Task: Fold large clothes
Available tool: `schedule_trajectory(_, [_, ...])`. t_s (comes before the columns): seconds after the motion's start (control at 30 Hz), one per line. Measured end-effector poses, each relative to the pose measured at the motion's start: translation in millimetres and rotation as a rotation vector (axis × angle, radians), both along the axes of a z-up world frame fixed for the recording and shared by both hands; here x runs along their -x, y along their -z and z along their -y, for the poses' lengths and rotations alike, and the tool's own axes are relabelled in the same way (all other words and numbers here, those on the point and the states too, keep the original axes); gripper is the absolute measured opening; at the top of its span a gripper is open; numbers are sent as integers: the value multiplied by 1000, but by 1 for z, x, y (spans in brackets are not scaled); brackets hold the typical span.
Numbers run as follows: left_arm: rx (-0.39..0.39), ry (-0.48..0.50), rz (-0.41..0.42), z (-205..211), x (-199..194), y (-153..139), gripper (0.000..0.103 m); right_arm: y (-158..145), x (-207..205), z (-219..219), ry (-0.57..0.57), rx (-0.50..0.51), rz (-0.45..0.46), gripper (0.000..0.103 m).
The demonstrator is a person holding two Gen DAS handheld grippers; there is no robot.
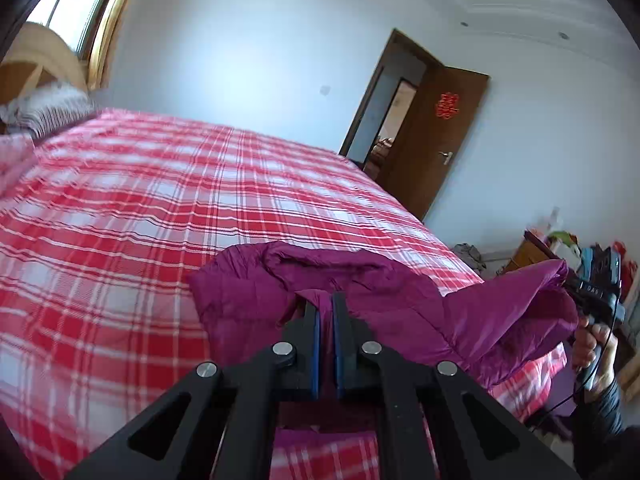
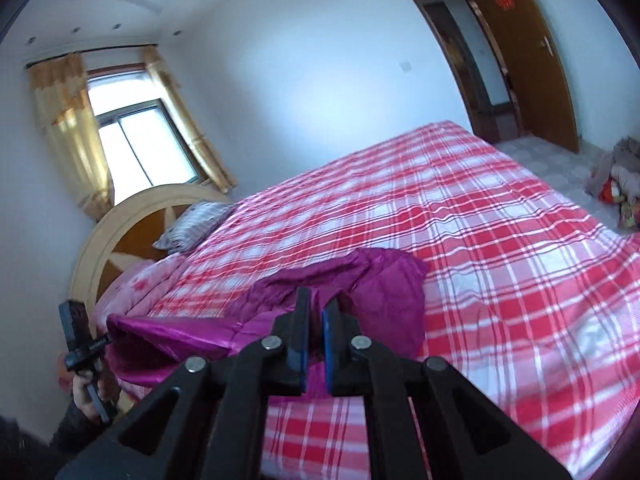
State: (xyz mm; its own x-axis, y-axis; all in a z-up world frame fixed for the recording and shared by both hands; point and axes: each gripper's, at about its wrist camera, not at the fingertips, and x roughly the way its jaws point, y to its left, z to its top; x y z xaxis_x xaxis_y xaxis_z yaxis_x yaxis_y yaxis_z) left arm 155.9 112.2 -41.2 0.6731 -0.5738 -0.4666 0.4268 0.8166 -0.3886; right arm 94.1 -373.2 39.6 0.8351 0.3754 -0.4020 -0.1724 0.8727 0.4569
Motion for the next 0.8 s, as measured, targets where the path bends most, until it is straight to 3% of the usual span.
schedule_trajectory(0.2, [2,-17,-70,14,-79,18,5,16,-92,14,68,-30,-71,8])
schedule_trajectory(0.3, [-1,-67,-147,15,-113,31,8,26,-124,21,100,-27,-103,8])
schedule_trajectory(0.4, [25,-103,-272,8,-139,42,17,38,-155,26,130,-29,-142,7])
schedule_trajectory(0.43, [39,-120,-283,4,-142,42,26,43,-164,28,136,-31,-157,7])
schedule_trajectory(0.5, [43,-187,-248,-6,-141,33,54,52,-181,29,148,-23,-186,7])
schedule_trajectory(0.53, [50,-228,-209,-13,-137,26,75,56,-188,29,154,-17,-198,7])
schedule_trajectory(0.57, [63,-271,-163,-19,-133,18,85,61,-197,30,157,-14,-213,7])
schedule_trajectory(0.67, [69,-296,-87,-16,-126,6,85,74,-217,28,161,-5,-250,7])
schedule_trajectory(0.8, [-29,-220,-60,31,-122,17,86,87,-241,20,171,34,-279,7])
